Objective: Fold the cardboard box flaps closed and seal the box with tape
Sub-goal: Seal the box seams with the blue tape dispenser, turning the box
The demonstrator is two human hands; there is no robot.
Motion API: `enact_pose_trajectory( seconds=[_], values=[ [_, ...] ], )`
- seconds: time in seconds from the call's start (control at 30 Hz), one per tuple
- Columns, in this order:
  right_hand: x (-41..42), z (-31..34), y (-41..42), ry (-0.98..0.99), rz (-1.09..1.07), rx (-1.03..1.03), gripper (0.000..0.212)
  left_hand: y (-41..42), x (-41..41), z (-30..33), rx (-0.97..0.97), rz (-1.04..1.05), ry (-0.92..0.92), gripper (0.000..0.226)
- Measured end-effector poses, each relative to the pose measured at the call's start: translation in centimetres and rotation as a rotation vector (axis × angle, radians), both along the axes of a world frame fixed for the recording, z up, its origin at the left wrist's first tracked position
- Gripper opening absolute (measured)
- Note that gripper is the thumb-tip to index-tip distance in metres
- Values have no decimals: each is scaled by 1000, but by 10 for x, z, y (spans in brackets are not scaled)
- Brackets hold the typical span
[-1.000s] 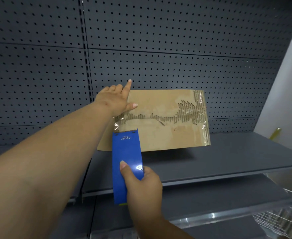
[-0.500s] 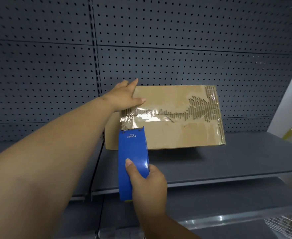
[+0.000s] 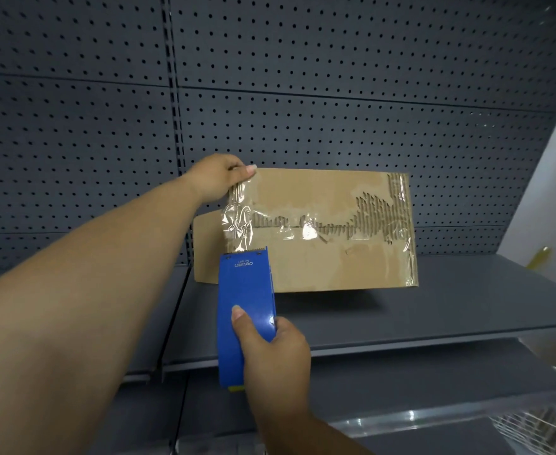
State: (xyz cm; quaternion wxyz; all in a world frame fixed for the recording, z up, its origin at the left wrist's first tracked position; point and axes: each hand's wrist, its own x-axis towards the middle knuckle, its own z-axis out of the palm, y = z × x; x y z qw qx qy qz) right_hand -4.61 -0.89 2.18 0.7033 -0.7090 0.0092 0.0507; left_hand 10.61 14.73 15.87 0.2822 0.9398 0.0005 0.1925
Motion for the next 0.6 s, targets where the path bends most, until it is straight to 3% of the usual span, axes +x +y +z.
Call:
enact_pose_trajectory(
  seconds=[0.17, 0.33, 0.6],
  values=[
    [0, 16, -13, 7, 10, 100, 32, -15, 1, 6, -60, 15, -56, 38],
    [2, 45, -27, -34, 158, 214, 47, -16, 1, 24, -95, 92, -41, 50],
    [0, 70, -32, -14, 317, 141, 34, -2, 0, 11, -45, 233, 60, 49]
  ],
)
